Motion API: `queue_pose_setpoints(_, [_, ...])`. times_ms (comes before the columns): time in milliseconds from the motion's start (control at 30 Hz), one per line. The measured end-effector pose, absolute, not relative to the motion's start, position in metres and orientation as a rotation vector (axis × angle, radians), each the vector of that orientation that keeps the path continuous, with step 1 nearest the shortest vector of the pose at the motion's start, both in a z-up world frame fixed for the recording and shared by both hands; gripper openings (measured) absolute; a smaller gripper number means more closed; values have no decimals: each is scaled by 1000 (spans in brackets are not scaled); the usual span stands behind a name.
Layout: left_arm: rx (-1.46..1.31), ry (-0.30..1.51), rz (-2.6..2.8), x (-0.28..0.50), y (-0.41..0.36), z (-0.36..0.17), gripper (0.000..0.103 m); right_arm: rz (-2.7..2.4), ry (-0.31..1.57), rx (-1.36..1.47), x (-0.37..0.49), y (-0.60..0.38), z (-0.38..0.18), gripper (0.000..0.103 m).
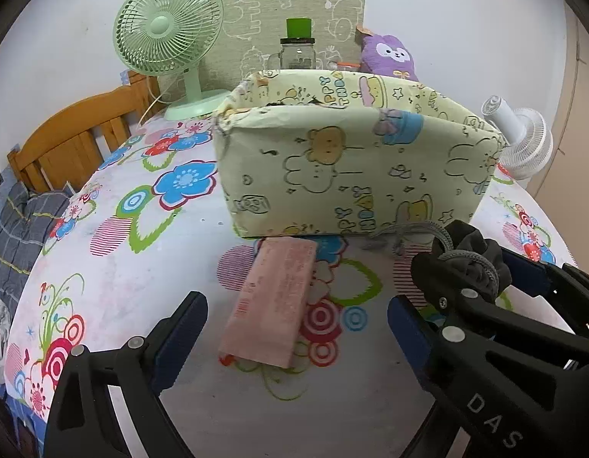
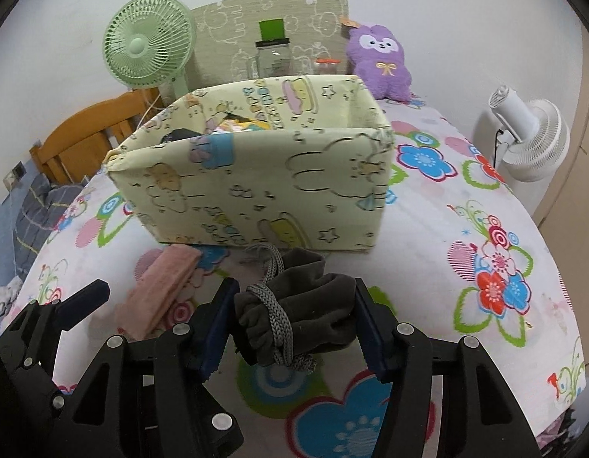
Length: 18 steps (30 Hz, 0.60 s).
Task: Organize soft objects
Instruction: 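Grasp the pink paper packet with the left tool while the right tool grasps the grey glove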
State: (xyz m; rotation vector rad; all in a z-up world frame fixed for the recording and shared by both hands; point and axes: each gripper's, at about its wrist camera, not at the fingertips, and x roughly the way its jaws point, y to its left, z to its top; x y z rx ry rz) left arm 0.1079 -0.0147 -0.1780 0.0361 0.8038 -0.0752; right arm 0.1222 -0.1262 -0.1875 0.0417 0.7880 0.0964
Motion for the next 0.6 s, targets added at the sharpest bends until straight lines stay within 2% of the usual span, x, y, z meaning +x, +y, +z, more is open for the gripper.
queue_pose_setpoints(200, [23, 826, -58, 116, -1, -185, 95, 104, 801, 36, 125, -115, -189, 61])
queue_pose_setpoints(267, [24, 830, -54, 119, 2, -187, 90, 107, 808, 39, 126, -112, -190, 61])
queue_pose_setpoints(433, [30, 850, -58, 127, 6, -191, 85, 109, 826, 43, 131, -108, -194, 61])
queue_pose_setpoints(600, [20, 860, -72, 130, 8, -194, 84, 112, 838, 46, 135, -105, -196, 61])
